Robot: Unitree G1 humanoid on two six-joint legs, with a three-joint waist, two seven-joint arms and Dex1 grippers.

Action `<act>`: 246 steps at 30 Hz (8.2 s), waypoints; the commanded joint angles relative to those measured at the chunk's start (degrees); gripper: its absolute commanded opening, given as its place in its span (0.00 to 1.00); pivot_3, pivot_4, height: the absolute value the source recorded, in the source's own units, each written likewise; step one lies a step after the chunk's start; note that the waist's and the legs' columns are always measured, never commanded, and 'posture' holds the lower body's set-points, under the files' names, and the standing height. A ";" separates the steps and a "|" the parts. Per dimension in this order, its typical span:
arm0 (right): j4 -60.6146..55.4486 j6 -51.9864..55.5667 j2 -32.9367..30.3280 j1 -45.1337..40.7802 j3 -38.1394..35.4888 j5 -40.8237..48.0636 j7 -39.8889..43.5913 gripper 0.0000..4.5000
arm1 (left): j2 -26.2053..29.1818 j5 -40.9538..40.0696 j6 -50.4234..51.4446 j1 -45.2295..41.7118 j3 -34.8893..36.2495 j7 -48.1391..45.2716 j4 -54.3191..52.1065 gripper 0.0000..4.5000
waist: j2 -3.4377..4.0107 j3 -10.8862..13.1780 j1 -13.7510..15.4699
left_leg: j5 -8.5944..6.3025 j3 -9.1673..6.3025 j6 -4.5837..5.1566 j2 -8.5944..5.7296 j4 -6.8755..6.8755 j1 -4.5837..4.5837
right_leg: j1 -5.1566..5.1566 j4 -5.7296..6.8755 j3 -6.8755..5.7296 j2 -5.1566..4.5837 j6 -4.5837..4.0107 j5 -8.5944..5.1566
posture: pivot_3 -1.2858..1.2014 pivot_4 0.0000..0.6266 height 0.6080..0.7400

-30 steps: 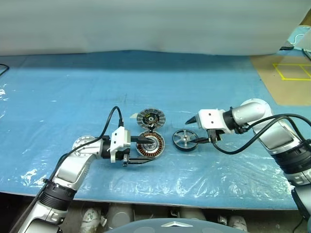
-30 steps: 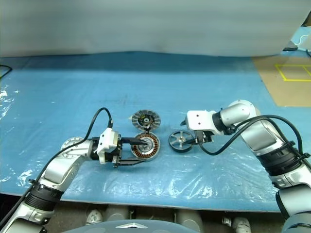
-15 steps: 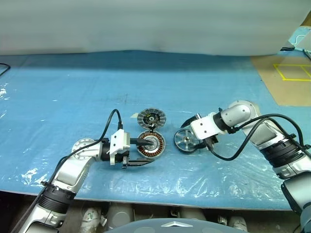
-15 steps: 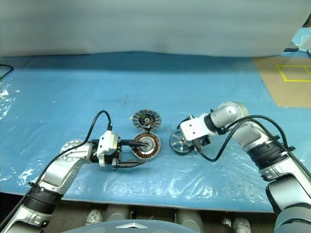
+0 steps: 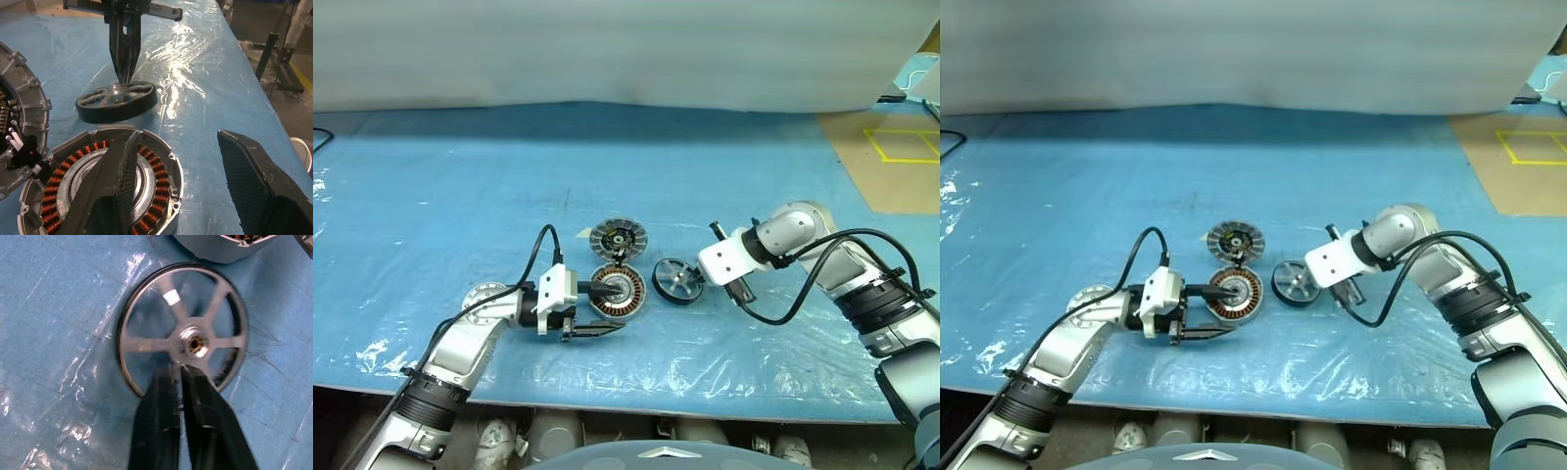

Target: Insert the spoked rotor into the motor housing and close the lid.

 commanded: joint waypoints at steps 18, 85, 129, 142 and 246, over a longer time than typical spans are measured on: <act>-5.87 6.73 -0.69 0.31 -3.57 2.11 0.17 0.34 | 0.78 -0.25 -2.44 -1.27 0.31 -1.91 1.23 0.61 | 0.00 0.00 0.02 | 0.00 0.00 0.00 0.02 -0.01 0.00 | 0.00 0.00 0.00 0.01 -0.01 0.00 | 0.52 0.24 1.00; -4.27 -19.68 1.76 -2.45 3.99 -12.65 -5.95 0.47 | 0.68 -1.58 1.22 -2.05 0.85 -0.34 -0.22 0.61 | 0.00 0.00 -0.06 | 0.00 0.00 0.00 0.01 -0.02 -0.01 | -0.02 -0.01 0.00 0.01 -0.01 0.00 | 0.52 0.24 1.00; -34.00 47.32 8.63 10.92 -12.78 25.00 -14.88 0.30 | 6.33 -6.97 8.32 -10.16 8.59 -6.68 3.48 0.61 | -0.01 0.01 0.26 | 0.11 -0.01 -0.22 -0.02 -0.20 0.00 | -0.05 -0.13 0.00 0.01 -0.03 -0.01 | 0.52 0.24 1.00; -26.32 45.55 9.97 5.41 -6.80 24.38 -14.90 0.30 | 5.34 -6.70 8.25 -4.24 8.38 -3.09 -1.55 0.61 | -0.01 0.01 0.09 | 0.14 0.00 -0.28 -0.06 -0.30 0.00 | -0.06 -0.19 0.00 -0.01 -0.02 -0.02 | 0.52 0.24 1.00; -7.99 44.44 18.29 6.33 4.59 17.33 -18.08 0.00 | 6.38 -5.75 6.79 1.84 7.71 -1.83 -4.90 0.61 | -0.03 -0.03 -0.01 | 0.14 0.00 -0.29 -0.03 -0.26 0.16 | 0.04 -0.12 0.00 0.01 -0.03 -0.01 | 0.52 0.24 1.00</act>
